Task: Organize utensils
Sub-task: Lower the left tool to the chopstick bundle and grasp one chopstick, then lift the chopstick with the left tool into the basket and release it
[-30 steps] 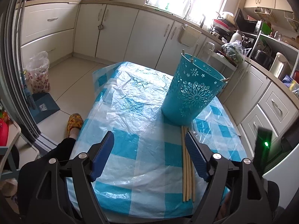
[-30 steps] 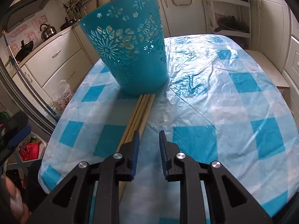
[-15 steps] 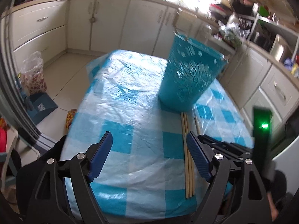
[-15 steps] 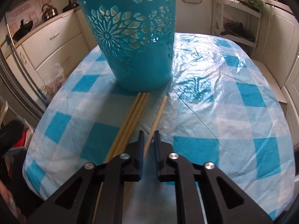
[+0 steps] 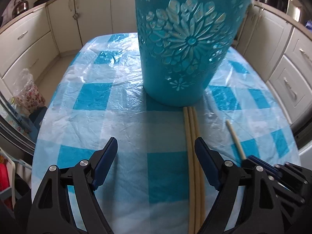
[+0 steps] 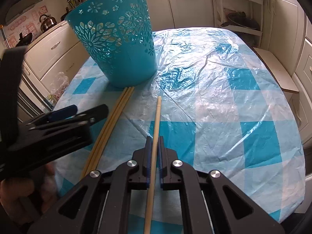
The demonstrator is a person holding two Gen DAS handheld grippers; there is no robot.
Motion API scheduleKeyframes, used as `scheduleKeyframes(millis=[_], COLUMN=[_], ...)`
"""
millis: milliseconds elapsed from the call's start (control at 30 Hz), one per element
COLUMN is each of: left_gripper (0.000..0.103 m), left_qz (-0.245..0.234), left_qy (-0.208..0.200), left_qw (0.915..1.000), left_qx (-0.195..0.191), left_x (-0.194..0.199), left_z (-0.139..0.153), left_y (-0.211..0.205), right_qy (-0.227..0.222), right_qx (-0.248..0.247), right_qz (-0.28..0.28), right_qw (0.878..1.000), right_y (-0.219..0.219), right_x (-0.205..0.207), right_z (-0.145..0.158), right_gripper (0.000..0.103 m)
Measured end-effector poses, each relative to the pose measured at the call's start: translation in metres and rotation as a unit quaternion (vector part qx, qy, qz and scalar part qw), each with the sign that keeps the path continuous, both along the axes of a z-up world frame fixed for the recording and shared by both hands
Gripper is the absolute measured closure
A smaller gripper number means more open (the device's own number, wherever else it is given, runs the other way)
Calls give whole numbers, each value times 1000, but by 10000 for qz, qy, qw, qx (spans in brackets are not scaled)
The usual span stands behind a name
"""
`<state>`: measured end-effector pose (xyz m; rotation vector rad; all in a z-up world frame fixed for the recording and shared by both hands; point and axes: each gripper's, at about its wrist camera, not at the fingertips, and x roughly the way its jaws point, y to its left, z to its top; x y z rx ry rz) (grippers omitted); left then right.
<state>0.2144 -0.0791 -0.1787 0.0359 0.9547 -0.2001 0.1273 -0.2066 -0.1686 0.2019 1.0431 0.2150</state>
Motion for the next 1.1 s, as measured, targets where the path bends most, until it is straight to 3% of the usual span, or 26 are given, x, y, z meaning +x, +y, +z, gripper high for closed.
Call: scheduleKeyframes(millis=[367,467,533,567,600,733,867,967,1100], left_gripper=[28,53,86,93,97,98,98,98,98], left_qz=[-93,-243,-408,-448,-459,-385,-175,-125,-190], left_qy=[102,4,-13,20,87,108,108,-336,-1377], left_qw=[9991,9990,9986,9986,9988,9989,9940,9834,9602], left_qx=[392,365,333,276,137,-242,-1075,-1780,-2421], left_x=[15,20,21,21,21,10,-11,-26,-24], left_z=[-2,-1,1,1,2,10,43,92,169], left_y=[-16,-19,-22,-21,-18,2,36,62,77], right_qy=[-32,-69,-91,-108,-119,-163,-178,-197,-234], right_qx=[77,90,108,95,90,51,62,70,36], right_qz=[14,0,-14,-13,-8,0,-18,-18,15], right_qw=[10000,9999,9999,9999,9999,9999,9998,9998,9997], right_y=[-3,-3,-2,-1,-1,3,5,6,9], right_x=[-1,-1,1,2,4,9,12,11,9], right_z=[0,-1,-1,-1,-1,-1,-2,-2,-1], right_gripper=[97,97,95,94,92,87,86,83,79])
